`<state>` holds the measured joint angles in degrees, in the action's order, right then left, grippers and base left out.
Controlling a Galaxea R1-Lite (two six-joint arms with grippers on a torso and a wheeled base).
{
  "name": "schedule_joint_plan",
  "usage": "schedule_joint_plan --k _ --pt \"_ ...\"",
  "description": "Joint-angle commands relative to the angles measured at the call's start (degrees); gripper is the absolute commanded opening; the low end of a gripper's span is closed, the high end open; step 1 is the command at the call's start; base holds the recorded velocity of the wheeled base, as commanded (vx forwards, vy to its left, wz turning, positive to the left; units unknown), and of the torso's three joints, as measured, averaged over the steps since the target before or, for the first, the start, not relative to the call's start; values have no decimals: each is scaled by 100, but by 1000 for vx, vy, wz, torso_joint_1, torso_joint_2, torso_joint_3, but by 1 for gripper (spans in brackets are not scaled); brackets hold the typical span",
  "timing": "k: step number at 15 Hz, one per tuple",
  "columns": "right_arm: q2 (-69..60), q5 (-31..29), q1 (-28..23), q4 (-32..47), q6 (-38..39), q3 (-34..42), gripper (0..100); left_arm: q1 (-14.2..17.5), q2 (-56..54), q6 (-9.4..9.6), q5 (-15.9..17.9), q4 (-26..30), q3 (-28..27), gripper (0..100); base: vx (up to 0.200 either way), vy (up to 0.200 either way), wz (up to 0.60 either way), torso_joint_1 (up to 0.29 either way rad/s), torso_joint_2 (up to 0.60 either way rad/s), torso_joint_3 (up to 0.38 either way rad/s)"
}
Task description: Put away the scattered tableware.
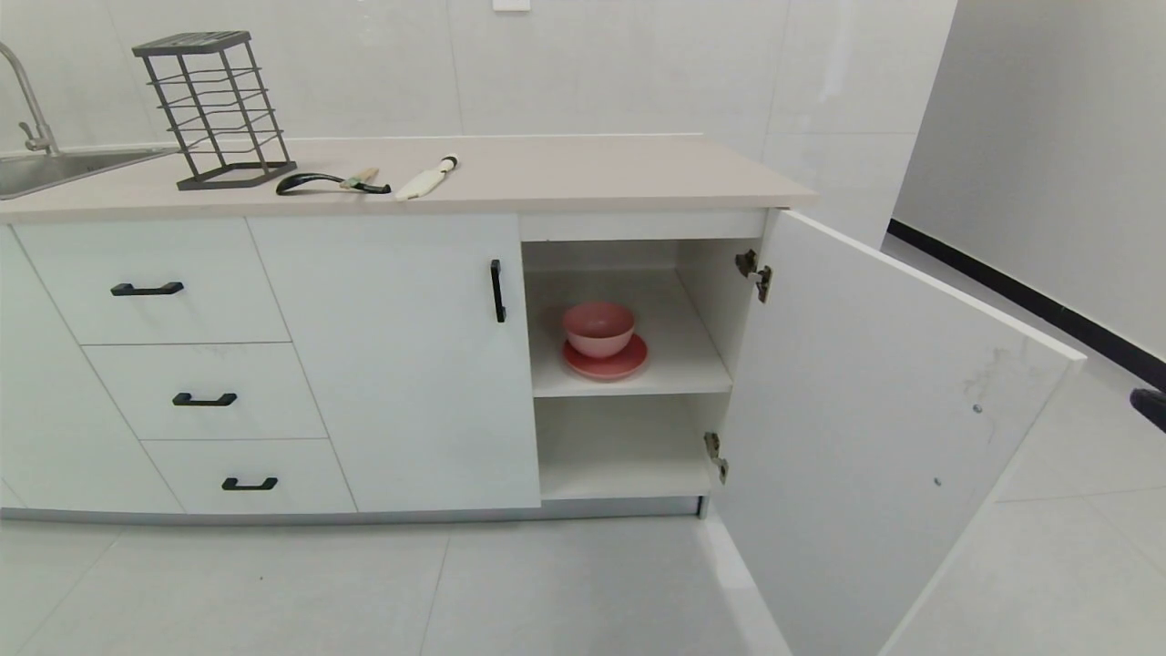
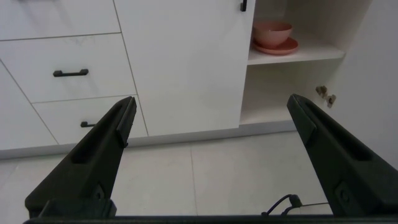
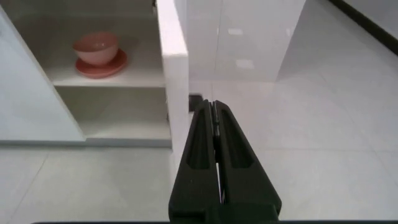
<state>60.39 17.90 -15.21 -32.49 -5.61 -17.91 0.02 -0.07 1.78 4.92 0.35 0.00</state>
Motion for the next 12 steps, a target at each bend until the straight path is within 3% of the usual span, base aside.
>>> schedule_joint_plan --k 1,6,7,10,12 --pt "1097 258 -8 -724 -11 77 0 -2 7 -2 0 0 0 100 0 0 0 0 0 0" --pt "1326 856 159 -1304 -11 332 0 6 7 -2 0 0 0 100 0 0 0 0 0 0" --pt "1352 1155 616 -1427 -11 341 0 6 7 -2 0 0 0 100 0 0 0 0 0 0" --pt "1590 1155 1609 -1445 -11 270 0 -2 7 -2 0 0 0 100 0 0 0 0 0 0" --pt "2407 1146 2409 -1656 -11 -20 0 -2 7 7 0 0 0 100 0 0 0 0 0 0"
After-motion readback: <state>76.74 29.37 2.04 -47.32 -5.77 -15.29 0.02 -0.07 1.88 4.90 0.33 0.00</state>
